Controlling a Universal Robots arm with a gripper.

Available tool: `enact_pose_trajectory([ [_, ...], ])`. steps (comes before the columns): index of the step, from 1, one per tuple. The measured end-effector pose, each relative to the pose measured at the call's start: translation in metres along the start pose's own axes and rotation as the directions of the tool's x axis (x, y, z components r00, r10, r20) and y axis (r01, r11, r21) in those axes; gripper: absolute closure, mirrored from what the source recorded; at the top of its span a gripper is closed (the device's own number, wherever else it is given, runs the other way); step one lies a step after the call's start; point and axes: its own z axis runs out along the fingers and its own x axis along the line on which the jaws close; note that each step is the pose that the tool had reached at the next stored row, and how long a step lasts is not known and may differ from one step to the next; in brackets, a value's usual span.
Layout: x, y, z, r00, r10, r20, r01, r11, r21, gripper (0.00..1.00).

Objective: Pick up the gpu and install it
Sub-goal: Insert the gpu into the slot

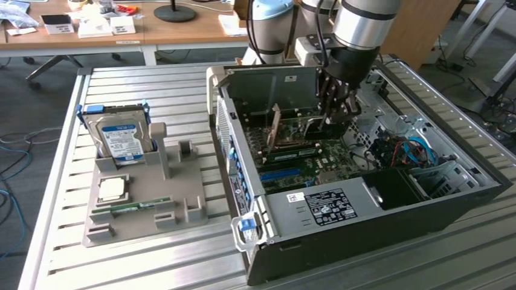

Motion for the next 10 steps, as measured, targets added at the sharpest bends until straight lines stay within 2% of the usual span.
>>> enact_pose_trajectory([
  [10,0.0003,0.003,0.0024,1.0,0.0,0.0003,0.0,1.0,0.0002,0.73],
])
